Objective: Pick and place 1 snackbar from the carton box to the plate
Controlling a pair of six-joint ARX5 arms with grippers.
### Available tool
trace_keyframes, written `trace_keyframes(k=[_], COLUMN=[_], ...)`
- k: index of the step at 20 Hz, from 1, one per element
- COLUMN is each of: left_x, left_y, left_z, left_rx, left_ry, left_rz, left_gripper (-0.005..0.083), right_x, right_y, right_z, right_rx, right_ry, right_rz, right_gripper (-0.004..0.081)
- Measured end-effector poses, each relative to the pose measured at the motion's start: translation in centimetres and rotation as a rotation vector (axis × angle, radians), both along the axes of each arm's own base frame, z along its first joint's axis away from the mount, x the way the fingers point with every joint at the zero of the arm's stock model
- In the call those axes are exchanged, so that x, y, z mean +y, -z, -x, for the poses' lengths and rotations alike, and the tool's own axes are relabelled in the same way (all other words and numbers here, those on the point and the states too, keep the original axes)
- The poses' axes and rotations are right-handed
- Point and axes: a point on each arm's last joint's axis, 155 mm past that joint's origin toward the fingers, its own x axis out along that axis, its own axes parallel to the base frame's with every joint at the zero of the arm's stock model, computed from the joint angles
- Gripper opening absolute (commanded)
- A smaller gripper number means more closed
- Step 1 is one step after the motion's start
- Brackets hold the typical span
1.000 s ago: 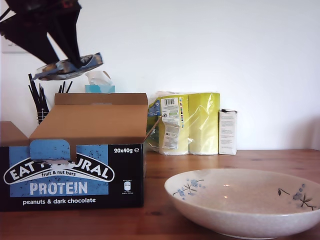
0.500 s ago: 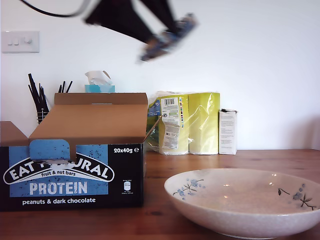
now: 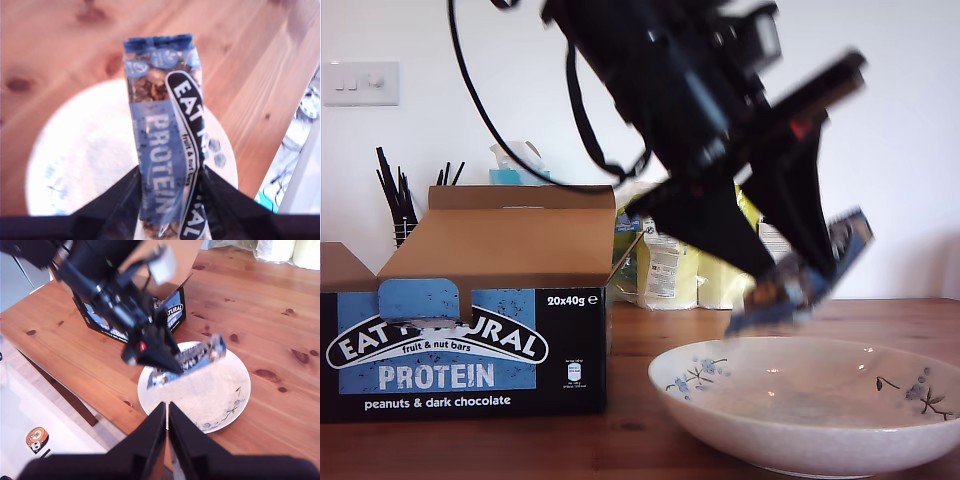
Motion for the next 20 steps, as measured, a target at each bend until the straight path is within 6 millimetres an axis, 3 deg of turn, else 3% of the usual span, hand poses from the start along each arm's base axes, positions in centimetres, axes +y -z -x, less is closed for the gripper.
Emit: trace_keyframes(k=[5, 9, 12, 14, 16, 17, 20], left_x=[0.0, -0.4, -0.4, -0.2, -0.2, 0.0, 0.5], left_y=[4.2, 4.7, 4.7, 4.8, 4.9, 5.0, 4.1], left_z=[0.3, -0.3, -0.5, -0.5, -0.4, -0.2, 0.3], left_rx=[0.02, -0.019, -0.03, -0.031, -0.038, -0.033, -0.018], left_ry=[0.017, 0.033, 0.028, 0.027, 0.047, 0.056, 0.074], left_rz=[-0.087, -0.087, -0.091, -0.098, -0.103, -0.114, -0.139], left_gripper=[0.0178, 0.0201, 0.0521, 0.0565, 0.0495, 0.0411, -0.0003], right_x=[0.0, 0.0, 0.0, 0.0, 0.0, 0.0, -0.3], right_y=[0.0, 0.0, 0.0, 0.0, 0.1, 0.1, 0.0], right_z=[0.0, 0.0, 0.0, 0.0, 0.1, 0.1, -0.3], right_rx=[0.0, 0.0, 0.0, 0.001, 0.004, 0.006, -0.007], right_ry=[0.0, 0.0, 0.0, 0.0, 0.0, 0.0, 0.019], right_rz=[0.0, 0.001, 0.001, 0.001, 0.003, 0.004, 0.009], right_gripper=[-0.0013, -0.0013, -0.0013, -0.0013, -0.0013, -0.0013, -0.0013])
